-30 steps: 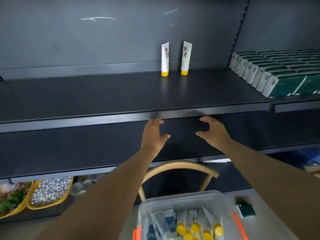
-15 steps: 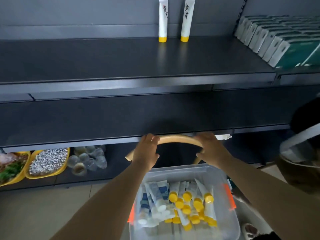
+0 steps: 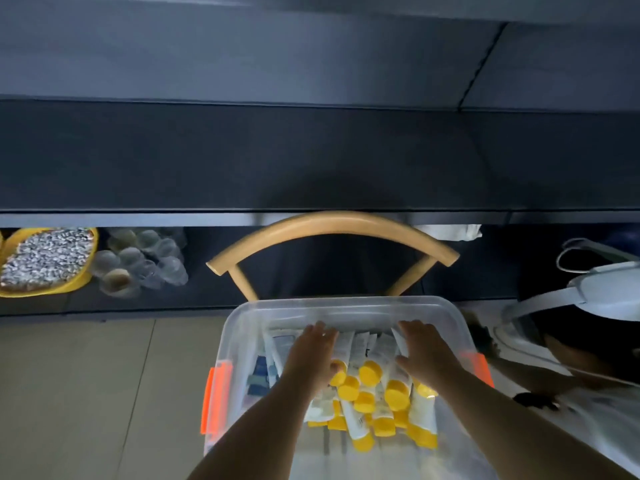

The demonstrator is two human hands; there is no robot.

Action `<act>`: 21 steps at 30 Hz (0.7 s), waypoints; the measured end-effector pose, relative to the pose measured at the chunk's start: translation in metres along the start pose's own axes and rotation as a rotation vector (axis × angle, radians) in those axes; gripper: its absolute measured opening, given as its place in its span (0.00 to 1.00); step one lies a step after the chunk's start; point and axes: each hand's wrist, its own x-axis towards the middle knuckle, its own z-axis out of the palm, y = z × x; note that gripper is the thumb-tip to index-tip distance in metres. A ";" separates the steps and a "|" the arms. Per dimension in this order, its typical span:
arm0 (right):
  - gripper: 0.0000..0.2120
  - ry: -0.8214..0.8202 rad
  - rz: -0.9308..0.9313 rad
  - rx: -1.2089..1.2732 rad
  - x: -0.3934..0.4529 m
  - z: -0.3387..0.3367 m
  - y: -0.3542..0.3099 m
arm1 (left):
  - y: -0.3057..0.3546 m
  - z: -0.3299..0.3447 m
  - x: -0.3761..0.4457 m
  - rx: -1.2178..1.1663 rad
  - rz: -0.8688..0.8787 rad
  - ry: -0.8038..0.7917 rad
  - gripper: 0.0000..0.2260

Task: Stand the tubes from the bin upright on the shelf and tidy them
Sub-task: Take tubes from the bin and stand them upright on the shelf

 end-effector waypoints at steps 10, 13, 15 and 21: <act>0.11 -0.043 0.133 -0.079 0.059 0.047 0.010 | 0.020 0.037 0.071 -0.074 -0.196 -0.252 0.19; 0.08 -0.030 0.078 -0.183 0.063 0.047 0.014 | 0.031 0.039 0.078 0.061 -0.201 -0.309 0.16; 0.06 -0.064 0.128 -0.105 0.059 0.037 0.013 | 0.035 0.041 0.077 0.075 -0.220 -0.322 0.16; 0.12 -0.022 0.214 0.061 0.034 0.008 0.008 | 0.024 0.018 0.046 -0.098 -0.230 -0.220 0.21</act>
